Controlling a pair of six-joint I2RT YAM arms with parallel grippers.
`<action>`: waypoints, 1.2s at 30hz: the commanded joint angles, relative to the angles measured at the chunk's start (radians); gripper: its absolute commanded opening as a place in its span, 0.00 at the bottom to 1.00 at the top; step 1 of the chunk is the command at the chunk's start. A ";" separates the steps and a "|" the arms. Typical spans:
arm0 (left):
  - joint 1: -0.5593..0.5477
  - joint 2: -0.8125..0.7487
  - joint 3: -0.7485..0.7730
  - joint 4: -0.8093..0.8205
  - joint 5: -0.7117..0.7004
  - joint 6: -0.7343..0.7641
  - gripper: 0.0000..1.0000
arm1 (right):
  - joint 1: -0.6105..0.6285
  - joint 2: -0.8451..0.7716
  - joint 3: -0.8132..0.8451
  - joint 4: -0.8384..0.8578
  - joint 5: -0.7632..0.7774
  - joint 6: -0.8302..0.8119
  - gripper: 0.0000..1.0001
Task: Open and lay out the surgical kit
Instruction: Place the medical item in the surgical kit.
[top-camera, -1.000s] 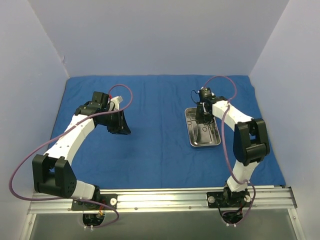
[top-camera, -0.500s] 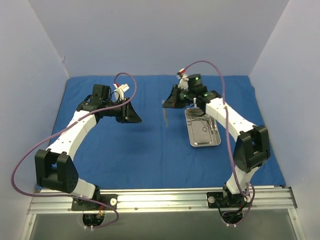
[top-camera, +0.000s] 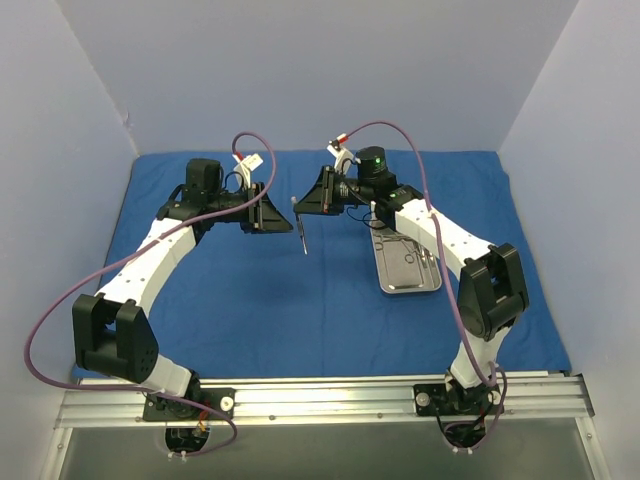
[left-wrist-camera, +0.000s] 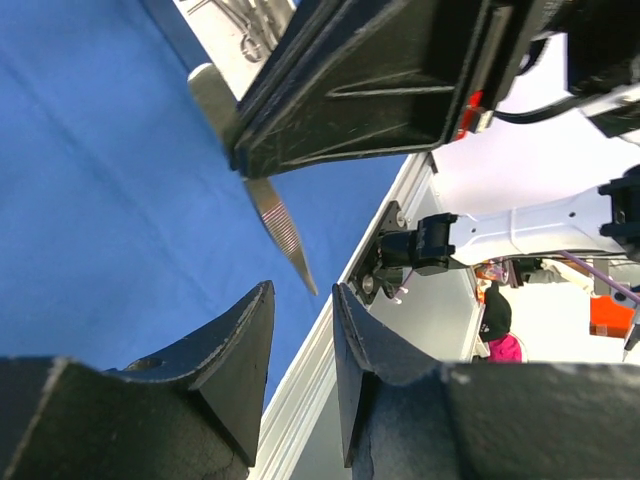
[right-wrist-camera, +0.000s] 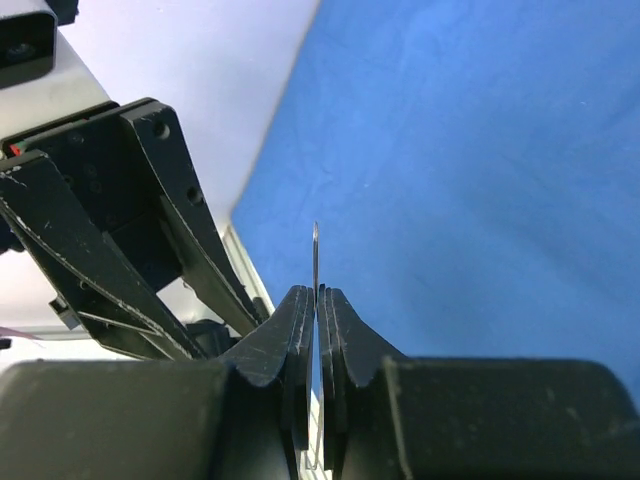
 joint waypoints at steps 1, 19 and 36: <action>-0.005 -0.003 -0.001 0.090 0.053 -0.020 0.39 | 0.009 0.010 0.037 0.101 -0.064 0.049 0.00; -0.012 0.013 0.029 0.058 0.034 0.010 0.40 | 0.015 0.020 0.024 0.185 -0.155 0.102 0.00; -0.038 0.023 -0.023 0.251 0.094 -0.134 0.40 | 0.017 0.040 0.021 0.228 -0.185 0.144 0.00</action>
